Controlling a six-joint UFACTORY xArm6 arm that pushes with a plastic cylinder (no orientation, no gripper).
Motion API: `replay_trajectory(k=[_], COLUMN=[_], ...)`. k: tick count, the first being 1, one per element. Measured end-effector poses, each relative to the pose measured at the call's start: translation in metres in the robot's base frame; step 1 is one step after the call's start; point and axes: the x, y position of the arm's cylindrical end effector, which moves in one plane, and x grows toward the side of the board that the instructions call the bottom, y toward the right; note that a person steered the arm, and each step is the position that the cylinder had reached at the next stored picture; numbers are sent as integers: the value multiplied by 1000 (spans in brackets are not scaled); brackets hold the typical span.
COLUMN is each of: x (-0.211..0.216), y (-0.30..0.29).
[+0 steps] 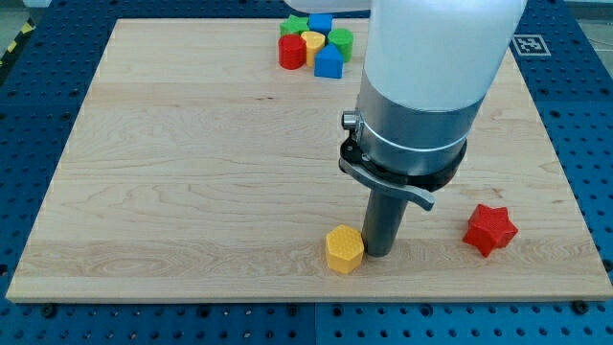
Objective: Slightly move red star towards left
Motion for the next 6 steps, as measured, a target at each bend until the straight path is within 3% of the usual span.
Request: replay_trajectory(k=[2,6], x=[8,42], y=[11,109])
